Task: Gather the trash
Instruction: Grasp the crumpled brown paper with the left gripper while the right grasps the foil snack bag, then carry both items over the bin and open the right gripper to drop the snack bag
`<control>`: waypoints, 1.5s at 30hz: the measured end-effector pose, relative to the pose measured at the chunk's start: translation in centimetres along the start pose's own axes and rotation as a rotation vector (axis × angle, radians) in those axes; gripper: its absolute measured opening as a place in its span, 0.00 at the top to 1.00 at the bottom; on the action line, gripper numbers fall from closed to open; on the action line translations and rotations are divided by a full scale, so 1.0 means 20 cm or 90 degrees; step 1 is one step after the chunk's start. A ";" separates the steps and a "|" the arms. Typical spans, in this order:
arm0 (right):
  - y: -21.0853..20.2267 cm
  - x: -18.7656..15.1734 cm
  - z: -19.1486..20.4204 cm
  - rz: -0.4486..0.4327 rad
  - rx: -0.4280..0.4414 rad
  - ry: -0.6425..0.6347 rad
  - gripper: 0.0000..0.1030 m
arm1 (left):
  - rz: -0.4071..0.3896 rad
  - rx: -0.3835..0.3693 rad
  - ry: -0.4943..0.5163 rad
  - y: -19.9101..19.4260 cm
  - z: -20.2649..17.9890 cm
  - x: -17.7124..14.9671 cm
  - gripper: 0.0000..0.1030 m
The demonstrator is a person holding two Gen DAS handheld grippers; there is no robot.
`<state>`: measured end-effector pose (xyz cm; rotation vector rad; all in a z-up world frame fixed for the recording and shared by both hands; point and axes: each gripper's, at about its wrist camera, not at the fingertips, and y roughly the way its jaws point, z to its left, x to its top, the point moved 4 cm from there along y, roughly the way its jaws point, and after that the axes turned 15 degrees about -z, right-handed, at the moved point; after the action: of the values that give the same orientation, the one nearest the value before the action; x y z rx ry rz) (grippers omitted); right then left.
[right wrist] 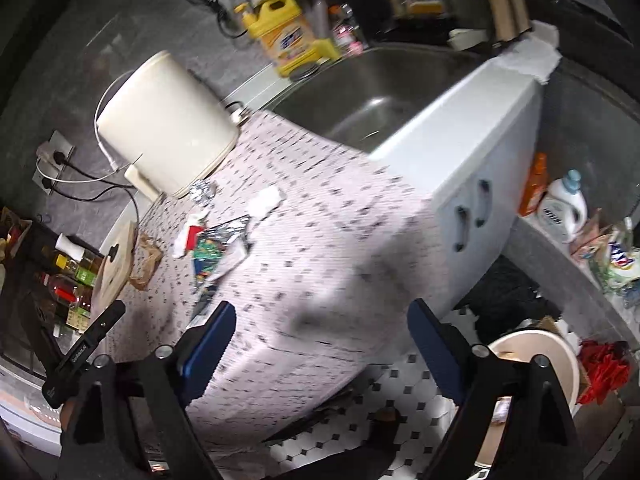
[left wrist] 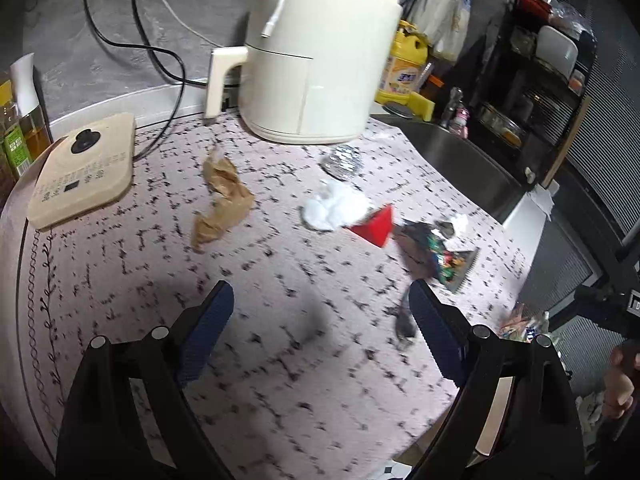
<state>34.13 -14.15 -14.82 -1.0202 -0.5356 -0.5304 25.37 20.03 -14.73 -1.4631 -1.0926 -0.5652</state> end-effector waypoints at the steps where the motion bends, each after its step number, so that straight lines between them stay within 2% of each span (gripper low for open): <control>1: 0.04 0.00 0.04 0.003 0.005 0.000 0.20 | -0.001 0.004 -0.001 0.01 0.04 0.01 0.15; 8: 0.28 -0.04 0.26 0.042 0.029 0.002 0.28 | 0.008 0.020 -0.012 0.11 0.29 0.08 0.27; 11: 0.36 -0.05 0.33 0.058 0.036 -0.003 0.30 | 0.017 0.022 -0.016 0.16 0.35 0.09 0.33; 15: 0.46 -0.06 0.38 0.081 0.039 0.005 0.38 | 0.029 0.016 -0.024 0.25 0.41 0.10 0.39; 19: 0.56 -0.06 0.41 0.102 0.039 0.021 0.46 | 0.040 0.006 -0.035 0.33 0.45 0.09 0.51; 20: 0.58 -0.06 0.41 0.109 0.045 0.026 0.53 | 0.042 0.002 -0.035 0.34 0.45 0.08 0.56; 21: 0.60 -0.06 0.42 0.117 0.051 0.029 0.65 | 0.043 -0.005 -0.035 0.36 0.44 0.08 0.60; 22: 0.63 -0.07 0.42 0.130 0.057 0.032 0.73 | 0.046 -0.013 -0.035 0.37 0.44 0.07 0.70; 23: 0.65 -0.08 0.43 0.143 0.063 0.035 0.88 | 0.052 -0.015 -0.035 0.39 0.43 0.06 0.82; 24: 0.67 -0.09 0.44 0.151 0.068 0.034 0.95 | 0.055 -0.012 -0.038 0.39 0.43 0.06 0.82; 26: 0.66 -0.09 0.46 0.148 0.079 0.026 0.96 | 0.045 -0.013 -0.042 0.37 0.42 0.07 0.91; 27: 0.64 -0.08 0.48 0.142 0.089 0.019 0.97 | 0.041 -0.016 -0.039 0.36 0.41 0.08 0.92; 34: 0.53 -0.04 0.48 0.121 0.110 0.002 0.97 | 0.013 -0.014 -0.024 0.23 0.33 0.12 0.92; 45: 0.29 0.01 0.29 0.098 0.127 0.014 0.97 | -0.016 -0.021 -0.011 0.06 0.08 0.11 0.92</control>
<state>36.98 -6.56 -15.88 -0.8562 -0.4756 -0.3447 27.07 22.30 -13.80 -1.4872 -1.1214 -0.5910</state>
